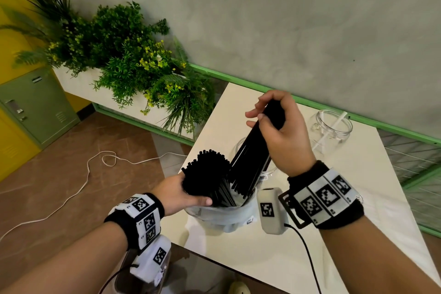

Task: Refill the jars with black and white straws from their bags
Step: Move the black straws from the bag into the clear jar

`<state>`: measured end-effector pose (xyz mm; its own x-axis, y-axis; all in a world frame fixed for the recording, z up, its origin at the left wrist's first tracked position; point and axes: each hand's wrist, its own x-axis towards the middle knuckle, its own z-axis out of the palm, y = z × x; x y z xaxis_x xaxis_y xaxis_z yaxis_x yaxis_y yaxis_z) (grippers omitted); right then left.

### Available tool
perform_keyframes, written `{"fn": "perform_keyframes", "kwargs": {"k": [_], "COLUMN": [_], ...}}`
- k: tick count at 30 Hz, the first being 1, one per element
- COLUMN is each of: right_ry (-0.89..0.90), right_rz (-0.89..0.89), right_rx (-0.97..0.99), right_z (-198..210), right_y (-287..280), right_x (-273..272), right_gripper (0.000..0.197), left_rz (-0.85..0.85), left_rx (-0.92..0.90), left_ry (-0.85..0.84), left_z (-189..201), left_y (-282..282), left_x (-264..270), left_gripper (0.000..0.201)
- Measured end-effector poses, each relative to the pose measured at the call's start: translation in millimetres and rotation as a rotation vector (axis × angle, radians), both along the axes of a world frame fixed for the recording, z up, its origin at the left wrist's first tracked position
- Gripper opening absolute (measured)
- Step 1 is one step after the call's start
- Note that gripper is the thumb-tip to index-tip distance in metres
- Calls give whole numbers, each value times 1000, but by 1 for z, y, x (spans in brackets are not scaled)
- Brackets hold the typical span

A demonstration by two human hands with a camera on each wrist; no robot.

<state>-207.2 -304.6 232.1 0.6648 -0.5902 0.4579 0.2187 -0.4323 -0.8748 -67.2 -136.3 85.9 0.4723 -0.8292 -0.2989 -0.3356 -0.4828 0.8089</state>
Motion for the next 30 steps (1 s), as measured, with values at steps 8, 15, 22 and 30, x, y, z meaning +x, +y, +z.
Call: {"fn": "perform_keyframes", "kwargs": {"k": [8, 15, 22, 30], "right_ry": [-56, -232, -346, -210], "right_rz": [-78, -308, -501, -537], "right_rx": [-2, -91, -121, -358], "right_z": [25, 31, 0, -39], "right_y": [-11, -23, -36, -30], "right_x": [-14, -17, -11, -14], "right_gripper": [46, 48, 43, 43], "left_rz": [0, -8, -3, -19], "left_rx": [-24, -5, -3, -18], "left_ry": [-24, -39, -21, 2], "left_z": [6, 4, 4, 2], "left_y": [-2, -1, 2, 0], "left_x": [-1, -1, -1, -1], "left_gripper": [101, 104, 87, 83]}}
